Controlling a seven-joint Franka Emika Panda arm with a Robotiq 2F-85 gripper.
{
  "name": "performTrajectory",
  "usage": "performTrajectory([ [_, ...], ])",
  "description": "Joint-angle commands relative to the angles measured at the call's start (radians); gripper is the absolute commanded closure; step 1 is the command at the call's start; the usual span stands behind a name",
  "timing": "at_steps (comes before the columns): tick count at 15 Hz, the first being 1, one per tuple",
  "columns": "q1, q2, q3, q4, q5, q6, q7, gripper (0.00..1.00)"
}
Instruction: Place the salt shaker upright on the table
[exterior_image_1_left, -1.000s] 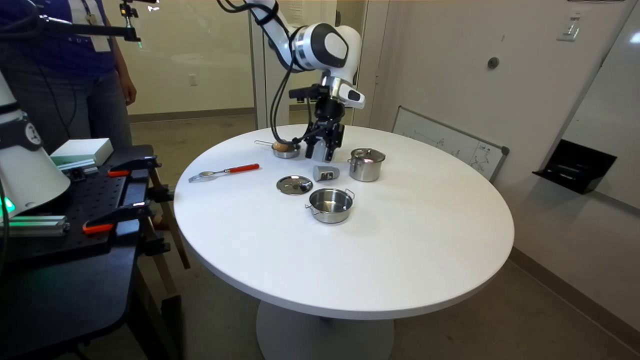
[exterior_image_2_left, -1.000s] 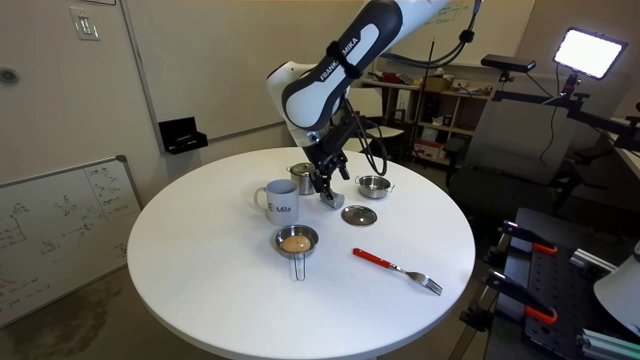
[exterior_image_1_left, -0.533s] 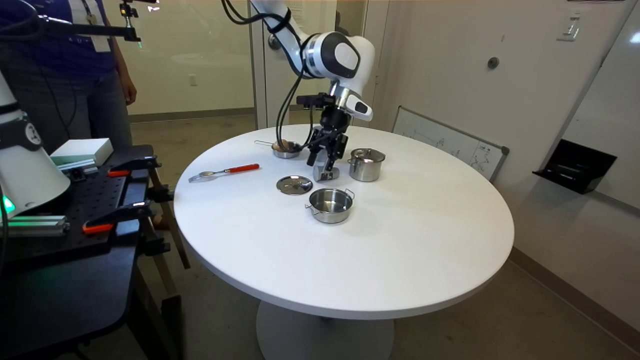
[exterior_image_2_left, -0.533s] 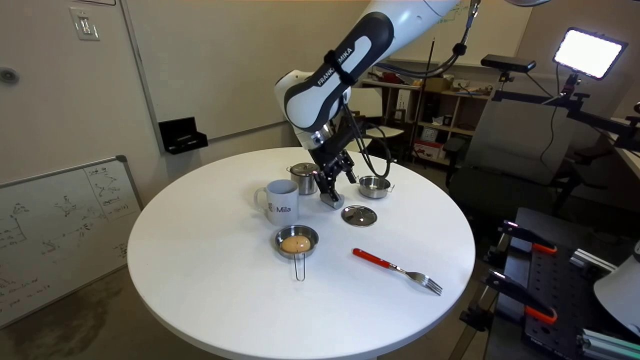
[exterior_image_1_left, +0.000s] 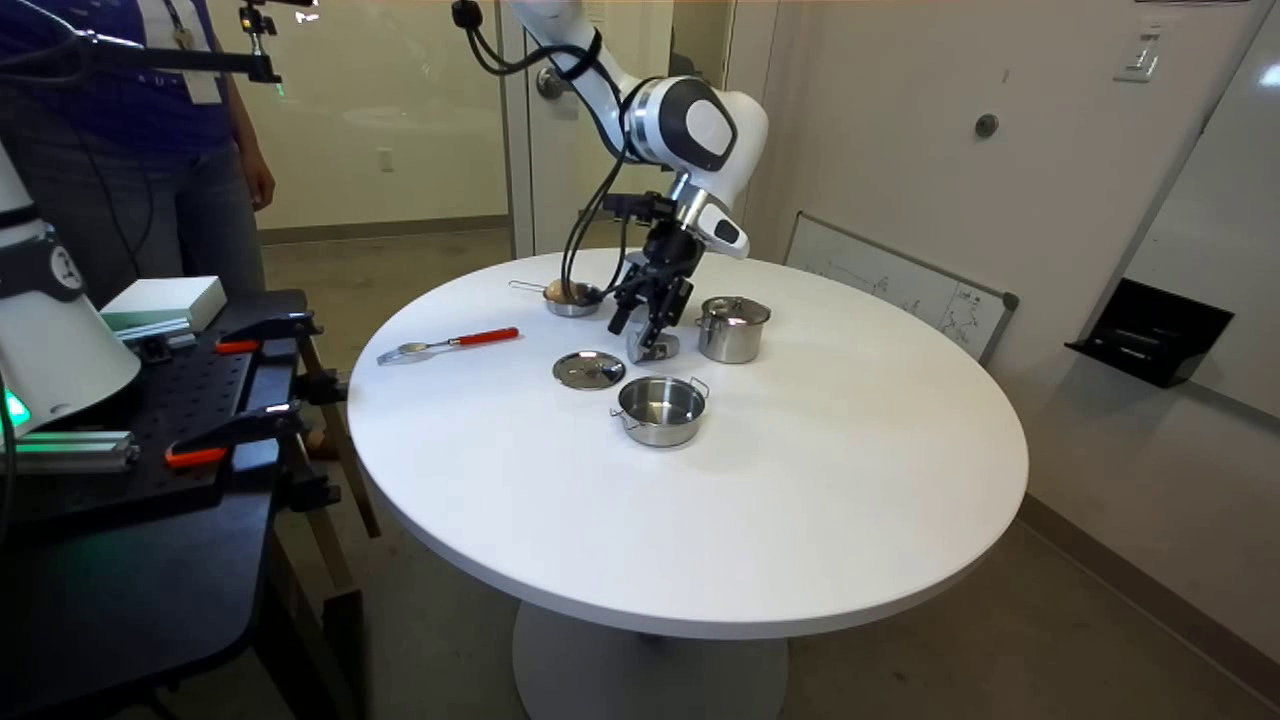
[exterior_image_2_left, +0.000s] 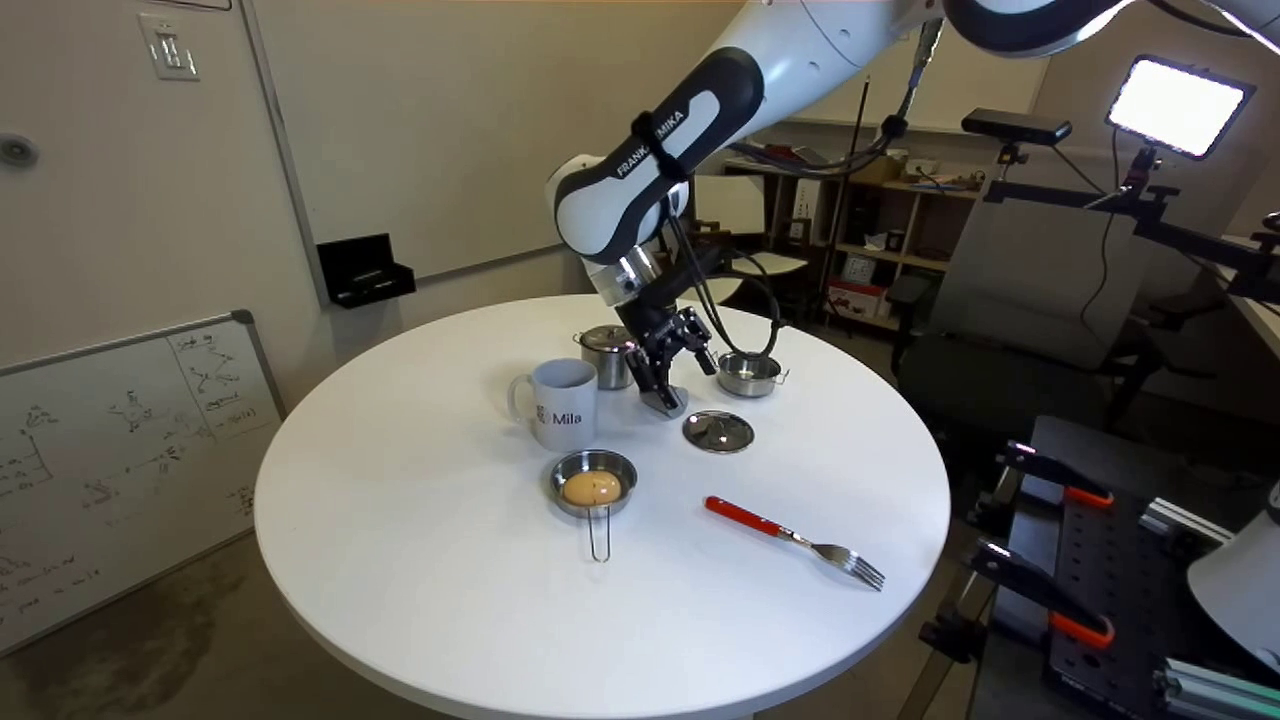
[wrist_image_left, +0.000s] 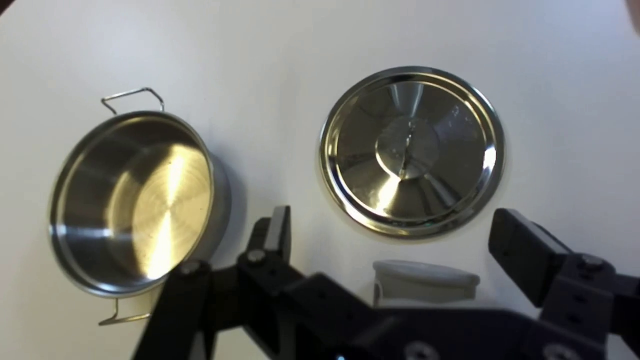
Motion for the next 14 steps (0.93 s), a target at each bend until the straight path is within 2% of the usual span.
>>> performTrajectory([
  [1,-0.007,0.059,0.02,0.109,0.048,-0.08,-0.008,0.0],
  [10,0.003,0.103,0.018,0.18,0.051,-0.048,0.001,0.0],
  [14,0.009,0.119,0.011,0.185,0.038,0.017,0.005,0.0],
])
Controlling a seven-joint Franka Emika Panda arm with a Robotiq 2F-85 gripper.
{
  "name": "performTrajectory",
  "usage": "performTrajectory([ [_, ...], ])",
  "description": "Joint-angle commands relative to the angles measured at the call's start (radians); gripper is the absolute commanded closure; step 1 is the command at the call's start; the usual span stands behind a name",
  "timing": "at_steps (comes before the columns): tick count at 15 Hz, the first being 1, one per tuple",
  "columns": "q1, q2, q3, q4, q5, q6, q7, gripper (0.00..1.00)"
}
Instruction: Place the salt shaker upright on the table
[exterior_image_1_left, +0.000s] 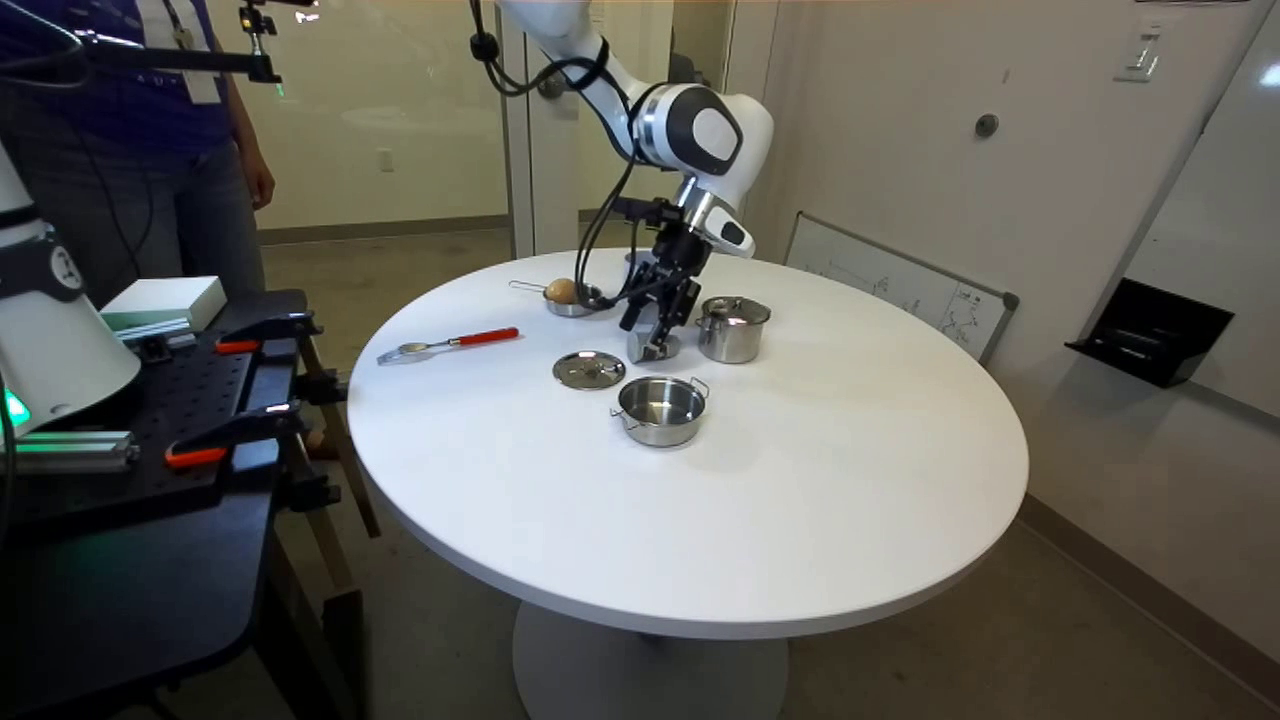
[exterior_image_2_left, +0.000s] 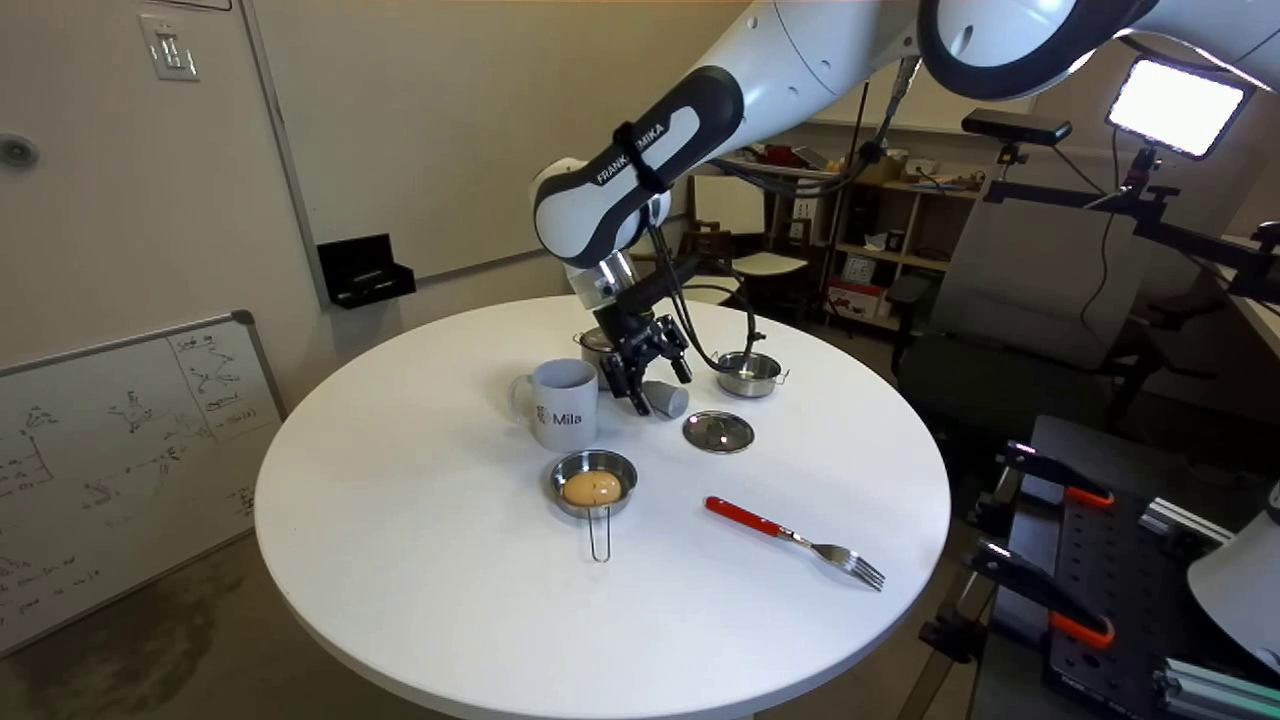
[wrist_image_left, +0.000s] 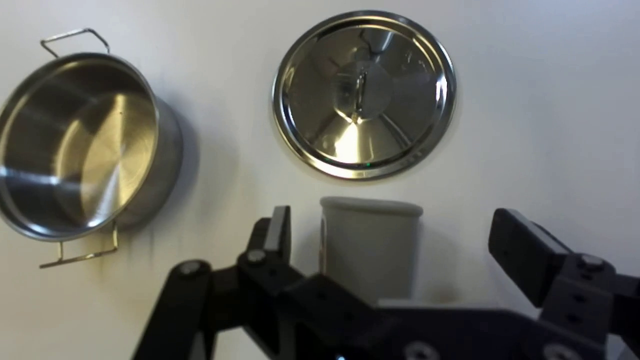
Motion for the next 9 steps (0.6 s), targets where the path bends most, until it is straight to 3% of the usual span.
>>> performTrajectory([
  [1,0.01,0.038,-0.01,0.045,-0.002,0.043,0.006,0.0],
  [2,0.009,0.04,-0.012,0.045,-0.001,0.057,0.01,0.2],
  [5,0.011,0.039,-0.021,0.045,-0.004,0.078,0.018,0.39],
  [9,0.015,0.018,-0.036,0.036,-0.012,0.078,0.032,0.72],
])
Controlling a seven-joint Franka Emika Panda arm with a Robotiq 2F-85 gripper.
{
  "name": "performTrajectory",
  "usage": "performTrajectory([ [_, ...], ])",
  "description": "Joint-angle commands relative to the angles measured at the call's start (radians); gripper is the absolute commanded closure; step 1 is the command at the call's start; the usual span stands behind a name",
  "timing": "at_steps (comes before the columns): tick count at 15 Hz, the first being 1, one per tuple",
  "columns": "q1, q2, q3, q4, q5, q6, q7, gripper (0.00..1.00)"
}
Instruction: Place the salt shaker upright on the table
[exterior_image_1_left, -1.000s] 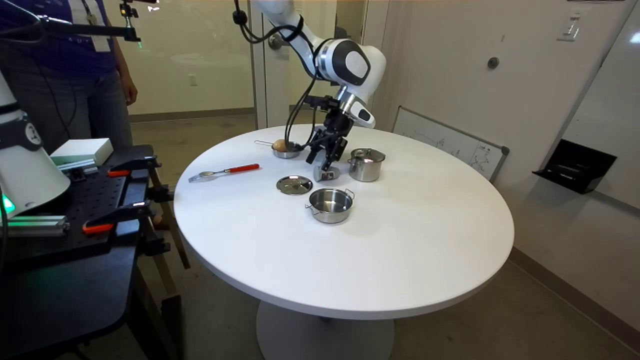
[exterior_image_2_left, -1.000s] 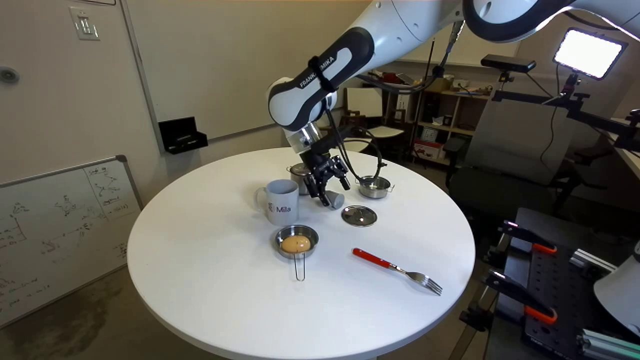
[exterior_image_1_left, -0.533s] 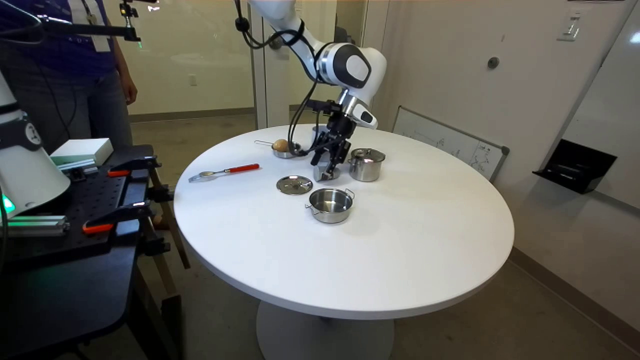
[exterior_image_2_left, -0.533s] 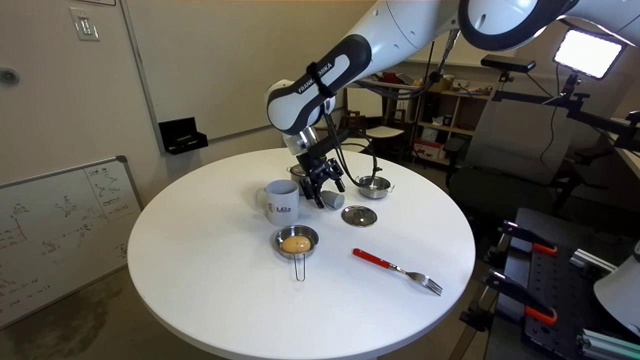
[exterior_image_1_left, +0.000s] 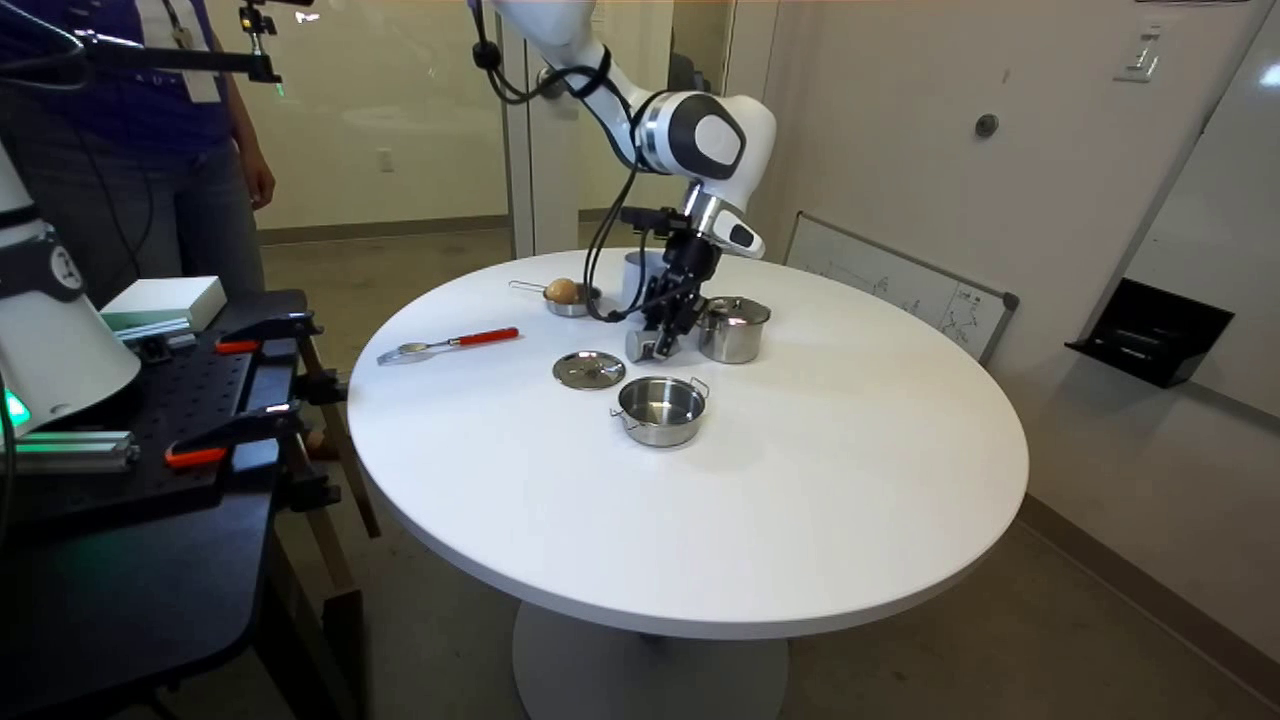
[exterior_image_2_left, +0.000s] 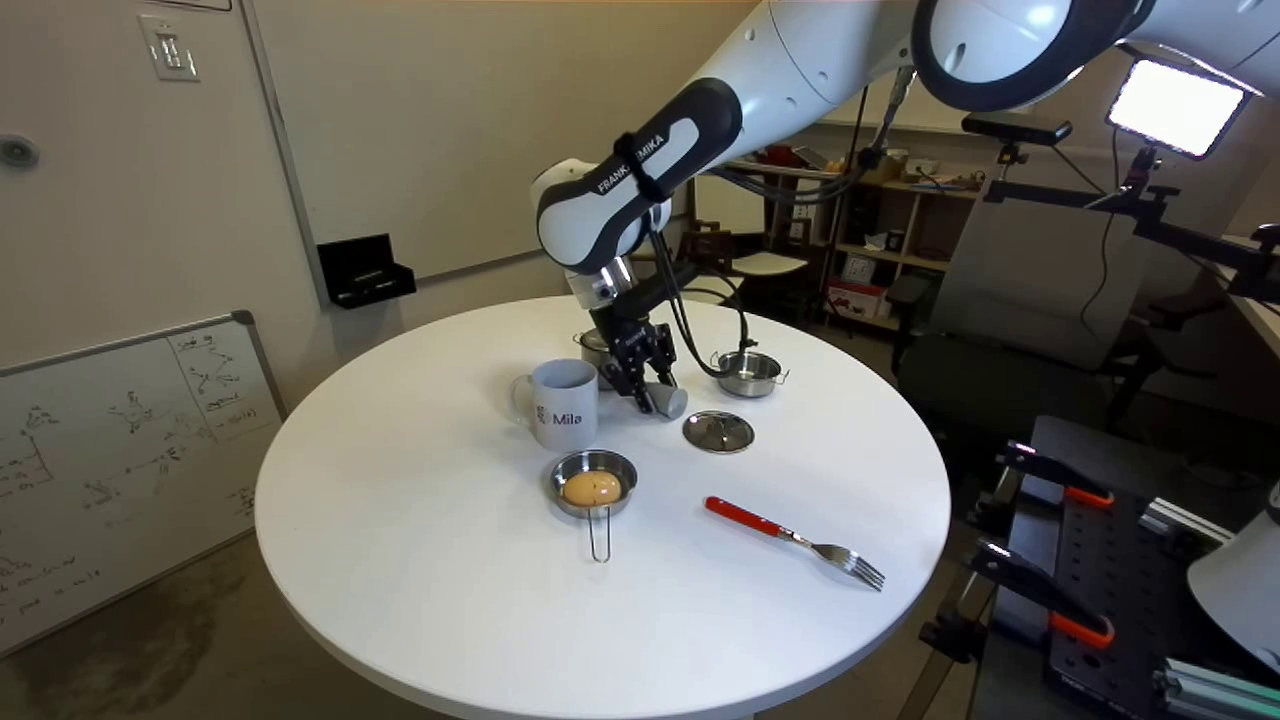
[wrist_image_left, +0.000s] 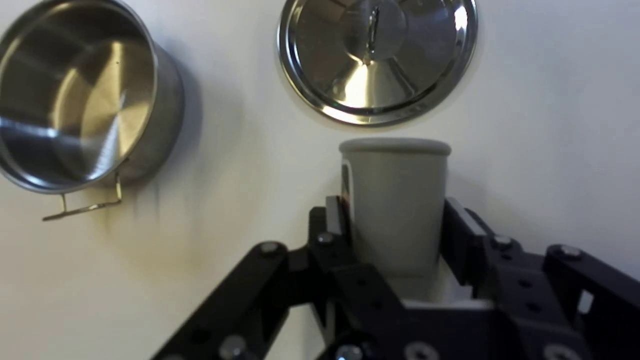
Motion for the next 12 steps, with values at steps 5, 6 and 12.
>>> performTrajectory([
  [5,0.032,-0.052,-0.041,-0.032,-0.034,0.048,0.065,0.81],
  [6,0.036,-0.07,-0.041,-0.056,-0.036,0.091,0.078,0.81],
  [12,0.058,-0.191,-0.048,-0.248,-0.033,0.416,0.141,0.81],
])
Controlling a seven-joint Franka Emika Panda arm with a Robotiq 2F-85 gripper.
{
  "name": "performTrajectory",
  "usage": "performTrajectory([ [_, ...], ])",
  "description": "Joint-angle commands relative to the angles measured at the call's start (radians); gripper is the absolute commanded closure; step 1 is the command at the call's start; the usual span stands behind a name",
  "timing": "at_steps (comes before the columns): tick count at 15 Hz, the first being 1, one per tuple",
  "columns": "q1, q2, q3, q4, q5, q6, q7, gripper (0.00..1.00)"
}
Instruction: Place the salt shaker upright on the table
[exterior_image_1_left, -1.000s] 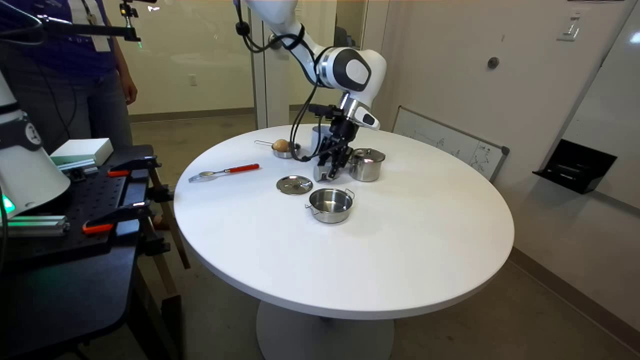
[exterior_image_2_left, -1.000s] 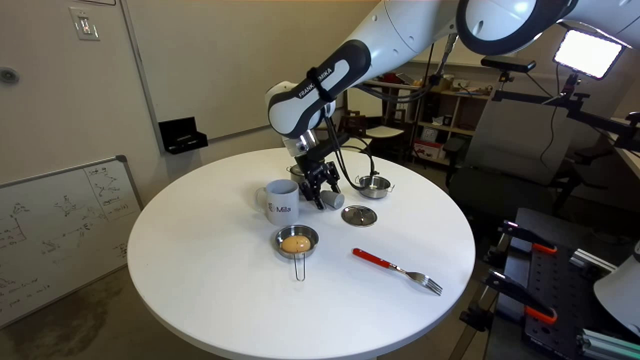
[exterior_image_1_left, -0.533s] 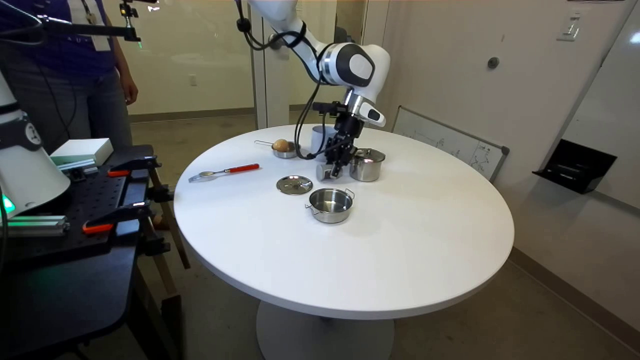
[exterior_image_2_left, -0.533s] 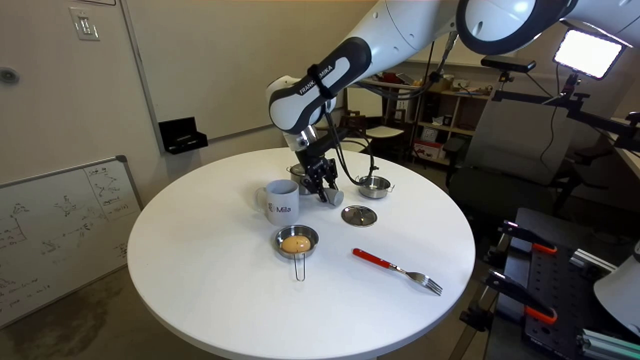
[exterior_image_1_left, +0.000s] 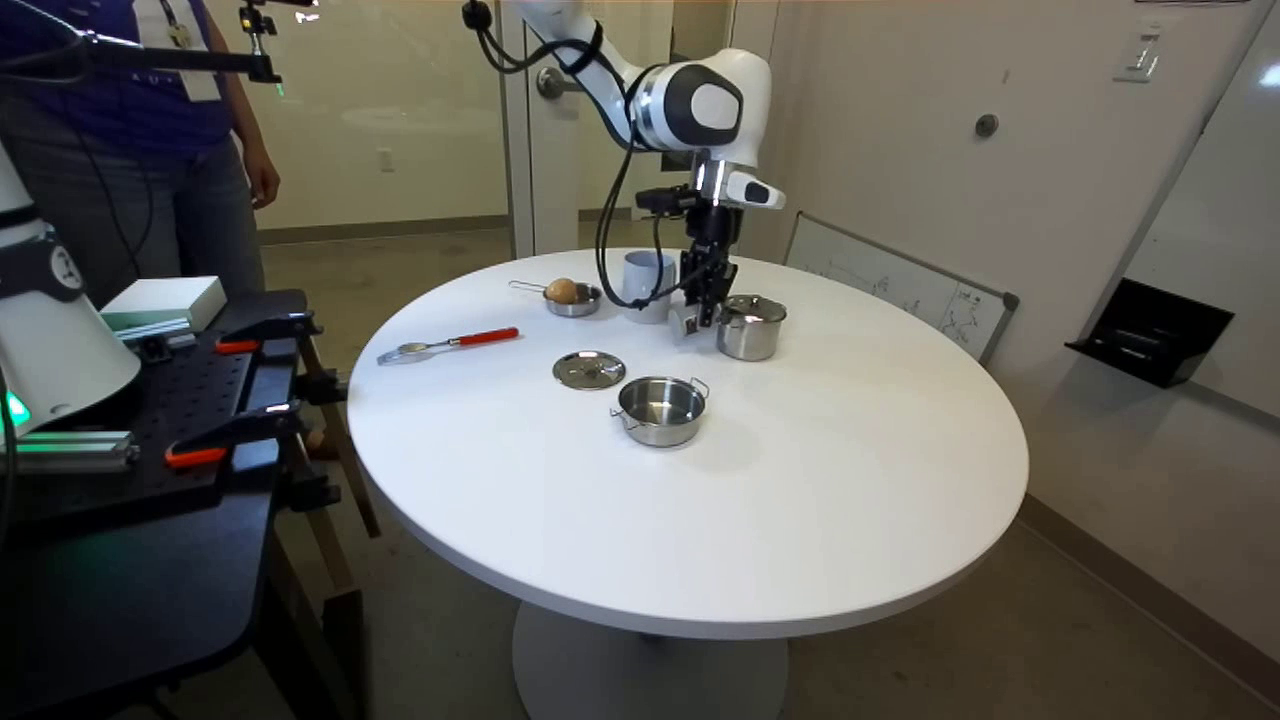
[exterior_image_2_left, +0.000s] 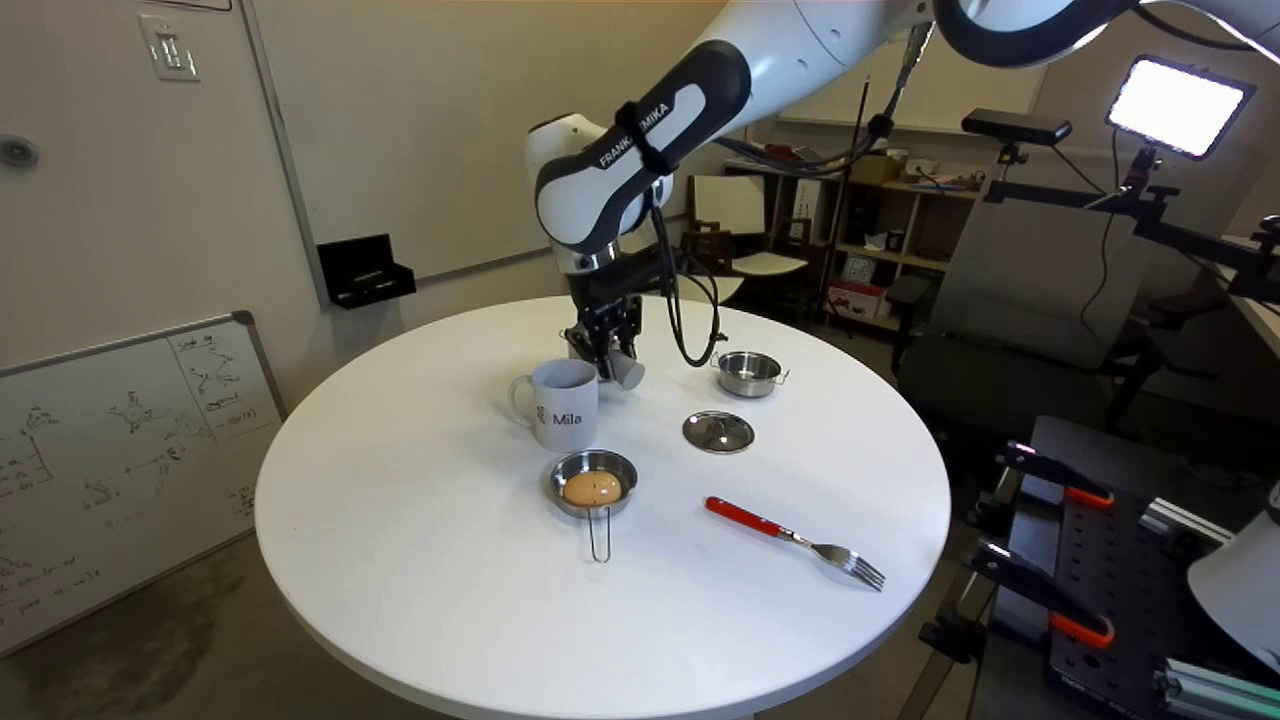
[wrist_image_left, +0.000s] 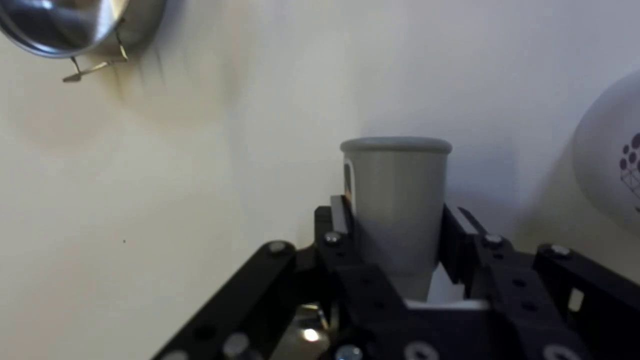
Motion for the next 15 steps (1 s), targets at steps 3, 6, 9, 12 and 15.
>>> performTrajectory([
  [3,0.033,-0.16,-0.025,-0.259,-0.011,0.195,0.059,0.81],
  [6,0.04,-0.223,-0.028,-0.356,-0.014,0.197,0.053,0.81],
  [9,0.052,-0.292,-0.041,-0.463,-0.038,0.272,0.062,0.81],
  [12,0.085,-0.355,-0.077,-0.57,-0.089,0.434,0.112,0.81],
  [15,0.12,-0.401,-0.122,-0.662,-0.136,0.562,0.165,0.81],
])
